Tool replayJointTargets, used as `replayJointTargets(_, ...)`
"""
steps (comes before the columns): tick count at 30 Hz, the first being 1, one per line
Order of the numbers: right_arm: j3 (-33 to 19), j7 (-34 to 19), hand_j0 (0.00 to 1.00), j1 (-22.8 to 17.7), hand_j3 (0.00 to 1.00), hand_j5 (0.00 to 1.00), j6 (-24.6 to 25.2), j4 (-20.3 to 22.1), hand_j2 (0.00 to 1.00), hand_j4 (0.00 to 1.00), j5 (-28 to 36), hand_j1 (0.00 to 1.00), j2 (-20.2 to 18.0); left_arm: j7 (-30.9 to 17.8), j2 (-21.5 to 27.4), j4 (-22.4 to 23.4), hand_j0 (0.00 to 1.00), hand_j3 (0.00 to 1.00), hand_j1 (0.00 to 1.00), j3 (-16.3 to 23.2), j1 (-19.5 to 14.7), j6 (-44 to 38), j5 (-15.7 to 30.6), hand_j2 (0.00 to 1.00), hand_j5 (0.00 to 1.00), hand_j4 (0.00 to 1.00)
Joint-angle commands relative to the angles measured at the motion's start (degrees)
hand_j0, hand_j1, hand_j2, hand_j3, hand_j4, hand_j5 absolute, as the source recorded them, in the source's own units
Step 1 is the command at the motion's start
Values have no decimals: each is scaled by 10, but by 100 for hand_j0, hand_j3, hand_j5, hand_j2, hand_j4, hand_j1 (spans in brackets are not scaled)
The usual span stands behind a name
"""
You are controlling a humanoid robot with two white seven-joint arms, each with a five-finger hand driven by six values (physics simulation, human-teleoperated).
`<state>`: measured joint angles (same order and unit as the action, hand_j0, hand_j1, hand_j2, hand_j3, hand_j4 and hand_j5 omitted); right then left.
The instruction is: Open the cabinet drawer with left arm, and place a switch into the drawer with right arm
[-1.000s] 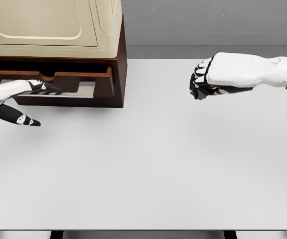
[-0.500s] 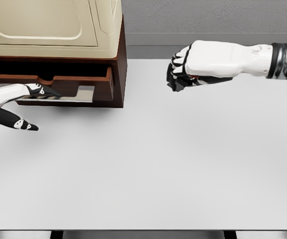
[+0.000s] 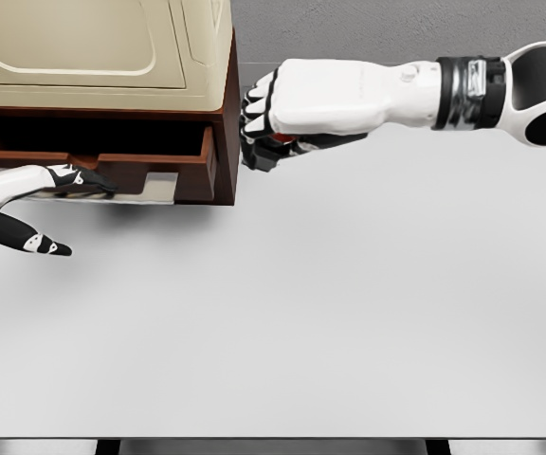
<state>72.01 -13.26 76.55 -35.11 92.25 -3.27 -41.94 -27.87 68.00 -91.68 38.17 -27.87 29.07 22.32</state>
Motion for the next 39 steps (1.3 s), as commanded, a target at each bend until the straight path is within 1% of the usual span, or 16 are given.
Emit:
replayJointTargets(1,0,0,44,2,44,44,1,-12,44,44,9,44,27,-3,-4,-10,91,91,91,13,0,26,9,91,91,91)
replayJointTargets(4,-1,0,44,11,44,44,1,-16,44,44,17,44,34,-3,-4,-10,91,91,91,13,0,26,9,91,91,91)
replayJointTargets(6,0,-1,44,15,44,44,1,-42,44,44,16,44,47,-3,-4,-10,91,91,91,14,0,27,9,91,91,91)
replayJointTargets(8,1,-2,44,18,44,44,1,-52,44,44,16,44,50,-3,-4,-10,91,91,91,14,0,27,9,91,91,91)
replayJointTargets(12,1,-3,44,25,44,44,1,-89,44,44,16,44,64,-3,-4,-11,91,91,91,9,8,27,9,91,91,91)
replayJointTargets(15,1,-4,44,32,44,44,1,-93,44,44,16,44,78,-3,-4,-16,91,91,91,10,9,27,9,91,91,91)
replayJointTargets(16,1,-5,44,32,44,44,1,-107,44,44,15,44,83,-3,-4,-17,91,91,91,10,9,27,9,91,91,91)
replayJointTargets(18,2,-9,44,31,44,44,1,-112,44,44,14,44,88,-3,-3,-18,91,91,91,9,13,27,9,91,91,91)
replayJointTargets(21,3,-9,44,32,44,44,1,-115,44,44,14,44,113,-3,5,-22,91,91,91,7,16,27,9,91,91,91)
replayJointTargets(22,3,-10,44,32,44,44,1,-124,44,44,12,44,119,-3,5,-22,91,91,91,7,16,27,9,91,91,91)
replayJointTargets(24,6,-18,44,34,44,44,1,-154,44,44,10,44,137,-3,5,-22,91,91,91,7,16,27,9,91,91,91)
replayJointTargets(27,7,-21,44,33,44,44,1,-166,44,44,9,44,145,-3,5,-22,91,91,91,7,16,27,11,91,91,91)
replayJointTargets(29,8,-22,44,33,44,44,1,-182,44,44,7,44,158,-2,5,-22,91,91,91,7,16,27,12,91,91,91)
replayJointTargets(32,7,-22,44,34,44,44,1,-185,44,44,7,44,173,-2,5,-21,92,92,92,7,16,27,13,92,92,92)
replayJointTargets(37,7,-23,44,34,44,44,1,-185,44,44,7,44,174,-2,5,-21,92,92,92,7,16,27,13,92,92,92)
replayJointTargets(39,8,-23,44,36,44,44,1,-198,44,44,7,44,179,-2,5,-21,92,92,92,7,16,27,13,92,92,92)
